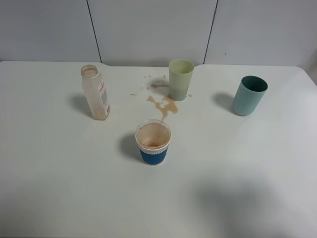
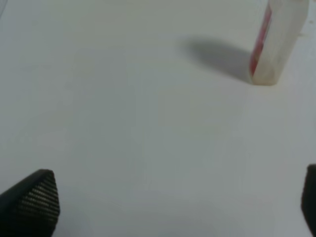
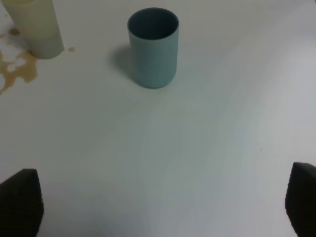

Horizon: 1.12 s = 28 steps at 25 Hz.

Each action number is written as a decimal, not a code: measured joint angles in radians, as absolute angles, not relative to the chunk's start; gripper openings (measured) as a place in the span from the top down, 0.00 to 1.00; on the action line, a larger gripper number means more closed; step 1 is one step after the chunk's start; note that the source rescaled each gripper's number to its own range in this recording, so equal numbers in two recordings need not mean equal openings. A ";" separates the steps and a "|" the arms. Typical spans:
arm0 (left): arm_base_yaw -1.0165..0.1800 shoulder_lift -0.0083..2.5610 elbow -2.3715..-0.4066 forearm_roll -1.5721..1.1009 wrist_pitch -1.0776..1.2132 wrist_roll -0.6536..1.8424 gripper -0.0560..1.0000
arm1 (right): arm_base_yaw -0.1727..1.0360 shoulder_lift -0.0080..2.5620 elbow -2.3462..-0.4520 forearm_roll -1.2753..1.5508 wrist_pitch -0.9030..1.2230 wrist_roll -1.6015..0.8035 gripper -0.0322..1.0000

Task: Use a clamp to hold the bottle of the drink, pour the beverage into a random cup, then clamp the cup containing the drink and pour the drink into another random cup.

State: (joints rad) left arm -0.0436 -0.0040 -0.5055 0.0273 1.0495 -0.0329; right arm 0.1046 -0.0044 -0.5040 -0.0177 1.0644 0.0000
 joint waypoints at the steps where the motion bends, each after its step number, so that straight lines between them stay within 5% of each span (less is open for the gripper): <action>1: -0.044 -0.004 -0.506 0.027 1.050 -0.033 0.00 | 0.105 -0.004 -0.504 -0.018 1.064 0.000 0.05; 19: -0.044 -0.004 -0.506 0.027 1.050 -0.033 0.00 | 0.099 -0.004 -0.504 -0.018 1.064 0.000 0.05; 28: -0.044 -0.004 -0.506 0.027 1.050 -0.033 0.00 | -0.060 -0.004 -0.504 -0.018 1.063 0.000 0.05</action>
State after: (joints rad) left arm -0.0436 -0.0040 -0.5055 0.0273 1.0495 -0.0329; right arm -0.0603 -0.0044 -0.5040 -0.0177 1.0633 0.0000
